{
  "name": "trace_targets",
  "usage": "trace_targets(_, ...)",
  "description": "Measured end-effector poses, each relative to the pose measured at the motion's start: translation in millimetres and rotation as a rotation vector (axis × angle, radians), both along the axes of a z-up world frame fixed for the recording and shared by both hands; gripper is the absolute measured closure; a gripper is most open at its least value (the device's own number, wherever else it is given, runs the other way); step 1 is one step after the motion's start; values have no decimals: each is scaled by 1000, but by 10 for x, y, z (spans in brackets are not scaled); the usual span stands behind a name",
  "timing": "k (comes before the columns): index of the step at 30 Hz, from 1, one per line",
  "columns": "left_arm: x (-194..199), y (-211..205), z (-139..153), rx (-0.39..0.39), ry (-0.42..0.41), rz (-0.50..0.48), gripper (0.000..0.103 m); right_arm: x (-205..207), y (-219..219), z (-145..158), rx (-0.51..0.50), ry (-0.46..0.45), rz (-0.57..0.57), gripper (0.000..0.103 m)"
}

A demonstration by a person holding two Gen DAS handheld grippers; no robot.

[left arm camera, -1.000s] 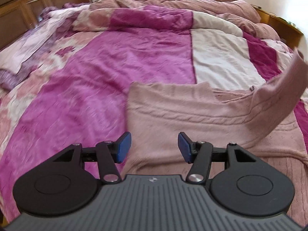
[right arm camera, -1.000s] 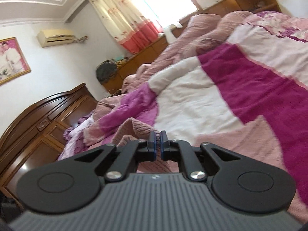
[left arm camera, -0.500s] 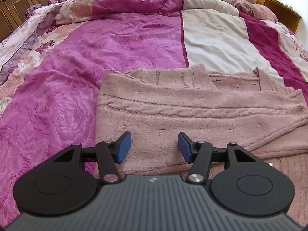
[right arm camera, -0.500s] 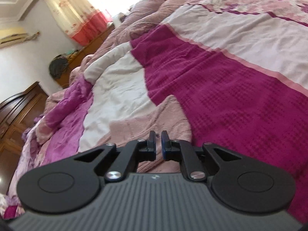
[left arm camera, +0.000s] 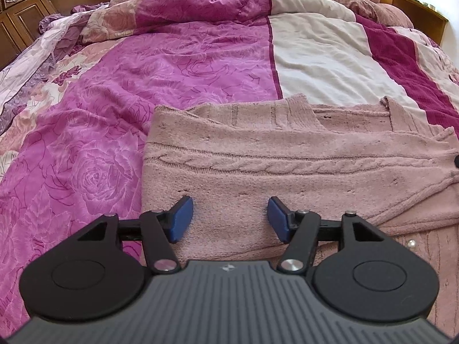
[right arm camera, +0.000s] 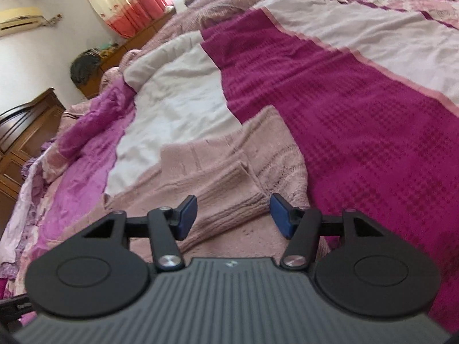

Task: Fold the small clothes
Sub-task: 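Open the right tool to release the folded side and withdraw, then move both tools to the buttoned side edge of the cardigan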

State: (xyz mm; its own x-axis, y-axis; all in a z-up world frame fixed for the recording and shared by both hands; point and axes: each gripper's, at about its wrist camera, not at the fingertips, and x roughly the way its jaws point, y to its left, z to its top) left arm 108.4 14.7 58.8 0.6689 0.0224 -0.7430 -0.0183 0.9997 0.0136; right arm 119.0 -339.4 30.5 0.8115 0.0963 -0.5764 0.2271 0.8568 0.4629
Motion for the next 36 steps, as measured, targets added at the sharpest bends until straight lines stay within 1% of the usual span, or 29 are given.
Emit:
trace_targets(1, -1, -5, -5, 0, -2, 3, 36, 18, -4, -22, 11, -4, -3, 47)
trace_targets(2, -2, -12, -7, 1, -3, 6, 36, 25, -8, -31, 19, -7, -5, 68)
trace_targets(3, 0, -16, -8, 3, -4, 8, 35, 33, -19, -28, 32, -9, -2, 82)
trace_targets(4, 1, -21, -4, 5, -4, 9, 35, 22, -45, -10, 62, -17, -5, 86)
trace_targets(5, -5, -27, 4, 6, -5, 8, 35, -12, -69, 23, 86, -36, -17, 86)
trace_targets(6, -13, -27, 15, 6, -9, 6, 34, -57, -73, 75, 80, -61, -22, 86)
trace_targets(8, -32, -25, 27, 4, -21, 4, 30, -147, -46, 186, 8, -101, -24, 86)
trace_targets(9, -31, -18, 20, 1, -21, 6, 29, -157, -45, 196, -4, -98, -20, 86)
trace_targets(10, -21, -10, 0, -3, -20, 6, 29, -145, -47, 173, -12, -73, -11, 86)
trace_targets(12, -7, -12, -41, -2, -23, 2, 25, -77, -60, 63, -21, -9, -5, 85)
trace_targets(13, 6, -22, -66, 5, -23, -7, 25, -36, -77, -31, -10, 33, -9, 83)
trace_targets(14, 14, -35, -85, 17, -25, -17, 24, -30, -100, -100, 6, 40, -14, 84)
trace_targets(16, 17, -56, -94, 35, -25, -30, 23, -59, -134, -127, 33, 27, -29, 83)
trace_targets(18, 4, -49, -54, 38, -18, -38, 23, -94, -139, -59, 47, 34, -40, 78)
trace_targets(19, -12, -38, -23, 39, -13, -43, 23, -121, -136, -23, 49, 29, -44, 73)
trace_targets(20, -38, -22, 14, 41, -11, -48, 23, -161, -140, 28, 48, 15, -42, 70)
trace_targets(23, -165, 31, 132, 61, -23, -55, 23, -294, -171, 199, 19, -10, -7, 70)
trace_targets(25, -296, 64, 231, 77, -39, -73, 23, -392, -183, 322, 3, -24, 37, 70)
trace_targets(27, -431, 88, 325, 89, -40, -93, 23, -506, -161, 465, -43, -38, 106, 70)
trace_targets(31, -759, 121, 485, 103, -32, -120, 23, -776, -81, 680, -136, -37, 247, 69)
trace_targets(33, -947, 109, 535, 104, -31, -136, 23, -937, -14, 757, -170, -40, 310, 55)
trace_targets(34, -1044, 102, 554, 104, -33, -148, 23, -1025, 30, 788, -189, -42, 339, 46)
trace_targets(36, -1244, 75, 579, 103, -33, -178, 23, -1187, 134, 839, -230, -50, 401, 44)
